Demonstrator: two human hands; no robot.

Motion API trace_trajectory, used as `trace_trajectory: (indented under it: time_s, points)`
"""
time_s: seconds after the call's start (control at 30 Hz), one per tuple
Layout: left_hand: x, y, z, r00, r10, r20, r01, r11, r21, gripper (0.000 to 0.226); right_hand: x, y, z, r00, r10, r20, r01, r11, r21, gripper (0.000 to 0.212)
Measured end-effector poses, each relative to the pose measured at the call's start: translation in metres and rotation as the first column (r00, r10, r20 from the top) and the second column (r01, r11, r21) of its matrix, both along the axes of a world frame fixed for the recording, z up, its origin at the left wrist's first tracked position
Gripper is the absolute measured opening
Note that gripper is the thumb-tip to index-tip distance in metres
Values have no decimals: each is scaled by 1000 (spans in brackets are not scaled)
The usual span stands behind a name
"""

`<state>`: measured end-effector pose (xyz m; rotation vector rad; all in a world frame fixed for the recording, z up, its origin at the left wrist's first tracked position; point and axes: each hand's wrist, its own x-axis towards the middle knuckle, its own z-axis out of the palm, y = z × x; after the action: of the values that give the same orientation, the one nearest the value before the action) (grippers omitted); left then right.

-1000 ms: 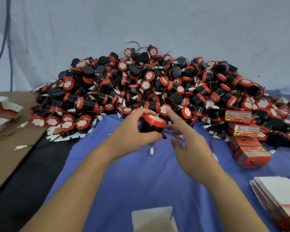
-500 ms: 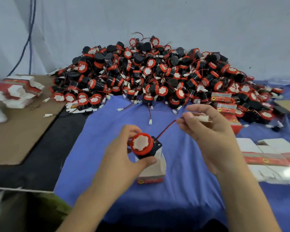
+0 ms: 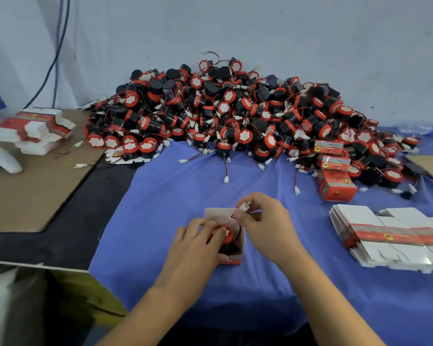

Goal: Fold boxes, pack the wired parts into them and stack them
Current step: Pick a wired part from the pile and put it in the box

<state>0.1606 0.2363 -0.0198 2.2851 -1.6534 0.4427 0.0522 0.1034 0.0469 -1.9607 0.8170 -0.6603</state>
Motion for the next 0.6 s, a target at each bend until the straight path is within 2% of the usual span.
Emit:
trace_trajectory:
  time_s: [0.07, 0.13, 0.27, 0.4, 0.5, 0.6]
  points:
    - [0, 0, -6, 999, 32, 42, -32, 999, -3, 45, 3, 0, -1, 999, 9, -52, -12, 997, -70, 17]
    - [-1, -1, -9, 997, 51, 66, -48, 998, -45, 28, 5, 1, -1, 996, 16, -85, -24, 996, -88, 17]
    - [-4, -6, -4, 998, 65, 19, -63, 993, -101, 10, 5, 0, 0, 996, 2, -85, -9, 996, -90, 17]
    - [-3, -12, 0, 992, 85, -94, -85, 996, 2, 21, 1, -3, -1, 997, 2, -75, -9, 996, -88, 18]
    - [-3, -14, -2, 996, 74, -51, -71, 996, 62, 22, 0, -3, -4, 994, 11, -105, -23, 993, -114, 19]
    - [-8, -9, 2, 996, 74, -51, -71, 996, 54, 20, 4, -1, -5, 993, 3, -121, -25, 983, -180, 16]
